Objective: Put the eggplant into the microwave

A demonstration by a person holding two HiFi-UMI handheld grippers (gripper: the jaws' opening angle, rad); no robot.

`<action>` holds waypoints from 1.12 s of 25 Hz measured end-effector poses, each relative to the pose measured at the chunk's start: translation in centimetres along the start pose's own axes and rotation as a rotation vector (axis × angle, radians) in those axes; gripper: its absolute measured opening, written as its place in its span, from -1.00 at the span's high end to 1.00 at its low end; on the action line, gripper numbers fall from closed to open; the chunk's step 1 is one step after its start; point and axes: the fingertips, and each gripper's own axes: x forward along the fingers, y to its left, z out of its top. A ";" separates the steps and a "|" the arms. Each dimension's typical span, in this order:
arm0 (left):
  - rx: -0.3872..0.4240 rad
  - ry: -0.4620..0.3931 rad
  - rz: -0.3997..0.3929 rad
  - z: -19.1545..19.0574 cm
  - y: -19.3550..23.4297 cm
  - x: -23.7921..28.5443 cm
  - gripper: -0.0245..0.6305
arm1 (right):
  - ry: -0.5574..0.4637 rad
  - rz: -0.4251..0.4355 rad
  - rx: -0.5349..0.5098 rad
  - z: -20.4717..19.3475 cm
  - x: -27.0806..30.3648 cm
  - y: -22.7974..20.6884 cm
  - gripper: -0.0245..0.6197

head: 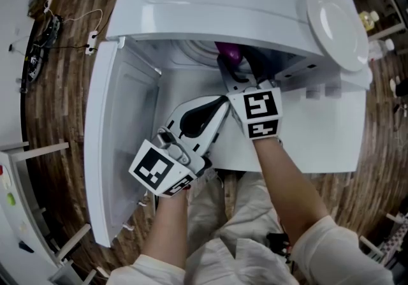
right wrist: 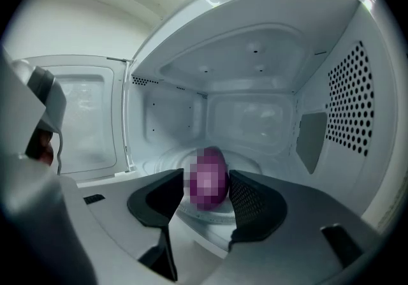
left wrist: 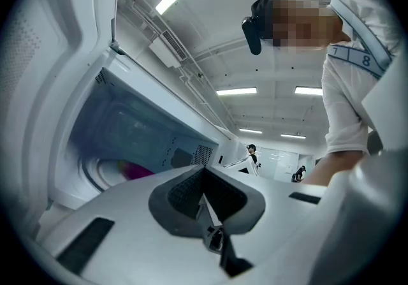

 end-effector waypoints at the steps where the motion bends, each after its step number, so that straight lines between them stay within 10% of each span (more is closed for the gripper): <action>1: 0.000 -0.001 0.002 0.0 0.0 0.0 0.93 | 0.001 0.008 0.007 -0.1 0.0 0.1 0.22; 28: 0.014 -0.011 -0.014 1.3 -1.0 0.3 0.93 | -0.088 0.102 0.092 1.8 -6.2 0.9 0.12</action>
